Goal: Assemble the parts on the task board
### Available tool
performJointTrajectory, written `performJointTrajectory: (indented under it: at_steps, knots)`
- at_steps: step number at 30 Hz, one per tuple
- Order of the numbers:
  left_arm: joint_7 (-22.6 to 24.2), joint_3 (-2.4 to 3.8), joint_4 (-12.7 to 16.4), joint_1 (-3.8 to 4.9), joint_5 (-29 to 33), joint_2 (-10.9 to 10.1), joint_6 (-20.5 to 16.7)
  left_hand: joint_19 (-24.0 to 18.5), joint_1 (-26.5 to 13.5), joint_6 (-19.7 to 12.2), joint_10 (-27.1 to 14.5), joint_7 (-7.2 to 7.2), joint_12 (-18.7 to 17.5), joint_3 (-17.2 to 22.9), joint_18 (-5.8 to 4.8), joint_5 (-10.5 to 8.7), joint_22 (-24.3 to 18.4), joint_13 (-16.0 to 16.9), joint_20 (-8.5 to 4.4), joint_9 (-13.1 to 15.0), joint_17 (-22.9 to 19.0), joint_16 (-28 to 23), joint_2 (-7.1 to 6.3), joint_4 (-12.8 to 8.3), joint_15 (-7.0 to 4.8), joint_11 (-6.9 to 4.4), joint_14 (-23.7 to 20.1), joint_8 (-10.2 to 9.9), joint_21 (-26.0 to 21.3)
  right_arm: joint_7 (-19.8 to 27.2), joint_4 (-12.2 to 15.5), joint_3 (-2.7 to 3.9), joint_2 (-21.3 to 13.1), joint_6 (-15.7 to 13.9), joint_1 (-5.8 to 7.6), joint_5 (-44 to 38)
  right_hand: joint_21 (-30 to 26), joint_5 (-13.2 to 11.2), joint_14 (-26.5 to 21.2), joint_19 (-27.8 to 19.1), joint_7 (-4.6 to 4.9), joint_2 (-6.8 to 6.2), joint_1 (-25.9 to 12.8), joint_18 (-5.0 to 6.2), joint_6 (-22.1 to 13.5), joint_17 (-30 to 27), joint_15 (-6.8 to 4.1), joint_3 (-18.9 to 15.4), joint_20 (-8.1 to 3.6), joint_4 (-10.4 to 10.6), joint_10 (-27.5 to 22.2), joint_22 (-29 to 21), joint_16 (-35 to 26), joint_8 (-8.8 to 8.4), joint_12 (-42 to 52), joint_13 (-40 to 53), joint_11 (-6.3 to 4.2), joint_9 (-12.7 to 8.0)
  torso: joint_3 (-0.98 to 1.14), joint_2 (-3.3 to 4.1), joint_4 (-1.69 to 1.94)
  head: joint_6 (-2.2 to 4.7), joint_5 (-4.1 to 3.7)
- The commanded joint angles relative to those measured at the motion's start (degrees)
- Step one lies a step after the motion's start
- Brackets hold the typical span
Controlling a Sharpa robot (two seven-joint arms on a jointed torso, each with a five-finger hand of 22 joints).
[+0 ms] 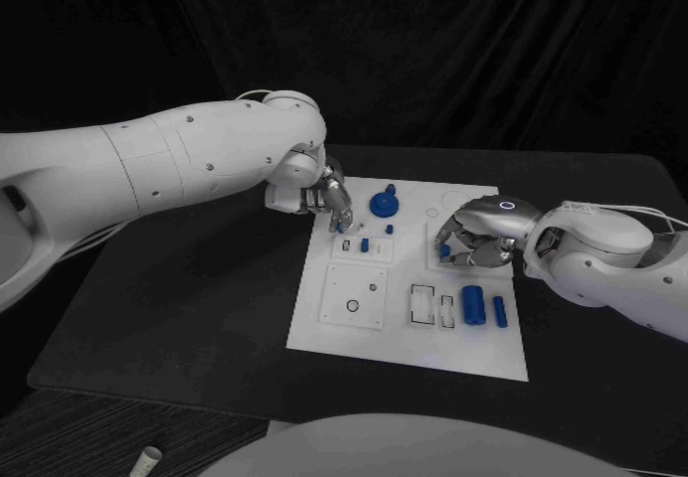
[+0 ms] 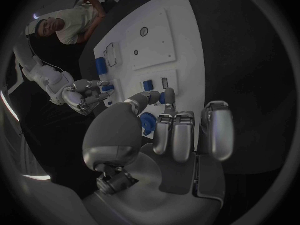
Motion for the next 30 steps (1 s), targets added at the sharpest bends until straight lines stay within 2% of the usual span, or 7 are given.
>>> performJointTrajectory:
  at_steps: [1,7,14,16,17,30]
  knots:
    - [-1.3,0.05,-0.1,-0.27,0.6,0.2,1.8,1.9,0.1,0.4,6.0,-0.28,0.2,8.9,-0.92,-0.58,11.7,15.1,0.19,0.1,15.1,0.1,0.7,-8.9,0.17,-0.13,6.1,-0.4,-0.2,-0.2,0.1,0.02,0.0,-0.2,-0.11,-0.1,-0.2,0.4,0.1,-0.2,-0.07,-0.13,0.5,0.36,0.3,0.0,-0.18,0.0,-0.21,-0.3,-0.1,7.0,-0.3,-0.09,-0.2,-2.5,0.0,0.0,0.04,-0.08,0.06,0.0,0.11]
    - [-1.3,0.05,-0.2,-0.52,0.6,0.3,2.2,1.8,0.2,0.6,6.0,-0.29,0.2,9.0,-0.92,-1.06,11.7,15.1,0.17,0.1,15.1,0.1,0.9,-9.1,0.13,-0.16,6.1,-0.6,-0.1,-0.2,0.0,0.02,0.1,-0.1,-0.11,-0.1,-0.2,0.4,0.1,-0.2,-0.07,-0.11,0.5,0.36,0.3,0.0,-0.18,0.0,-0.21,-0.3,-0.1,7.0,-0.3,-0.1,-0.2,-2.5,0.01,0.0,0.06,-0.14,0.05,0.0,0.02]
    - [-1.3,0.05,0.0,-0.61,0.6,0.1,3.0,1.8,-0.4,1.1,6.0,-0.37,0.2,9.9,-0.92,-3.58,11.7,15.1,0.17,0.5,15.1,0.1,1.29,-9.7,0.14,-0.12,6.1,-1.4,-0.1,-0.3,-0.2,0.02,0.2,0.1,-0.12,-0.1,-0.3,0.5,0.1,-0.2,-0.07,-0.09,0.6,0.37,0.3,-0.1,-0.18,0.0,-0.21,-0.3,-0.1,7.0,-0.4,-0.11,-0.2,-2.5,0.01,0.0,0.0,-0.18,0.07,0.0,-0.01]
    - [-1.3,0.05,0.0,-0.62,0.6,0.0,3.3,1.8,-0.5,1.2,6.0,-0.37,0.2,10.0,-0.94,-3.77,11.7,15.1,0.17,0.6,15.1,0.1,1.32,-9.8,0.14,-0.13,6.1,-1.5,0.0,-0.3,-0.2,0.02,0.2,0.1,-0.12,-0.1,-0.3,0.5,0.1,-0.2,-0.07,-0.09,0.6,0.37,0.3,-0.1,-0.18,0.0,-0.21,-0.3,-0.1,7.0,-0.4,-0.11,-0.2,-2.5,0.01,0.0,0.01,-0.24,0.09,0.0,-0.02]
    - [-1.2,0.05,0.0,-0.63,0.6,0.0,3.3,1.8,-0.8,1.4,6.0,-0.37,0.2,10.6,-0.92,-5.06,11.7,15.1,0.17,0.9,15.1,0.1,1.4,-10.1,0.11,-0.11,6.1,-1.9,-0.1,-0.3,-0.2,0.02,0.2,0.1,-0.12,-0.1,-0.3,0.5,0.1,-0.2,-0.07,-0.09,0.6,0.37,0.3,-0.1,-0.18,0.0,-0.21,-0.3,-0.1,7.0,-0.4,-0.11,-0.2,-2.5,0.01,0.0,0.0,-0.25,0.08,0.0,0.01]
    - [-0.7,0.04,-0.6,-1.1,0.9,0.3,3.7,1.8,-0.9,1.5,6.0,-0.31,0.2,11.0,-0.93,-5.62,11.7,15.1,0.15,1.1,15.1,0.1,1.44,-10.4,0.11,-0.18,6.1,-2.2,0.0,-0.2,-0.3,0.02,0.5,0.2,-0.12,-0.1,-0.3,0.5,0.1,-0.2,-0.07,-0.09,0.6,0.37,0.3,-0.1,-0.18,0.0,-0.21,-0.3,-0.1,7.0,-0.4,-0.11,-0.2,-2.5,0.01,0.0,0.01,-0.2,0.05,0.0,0.04]
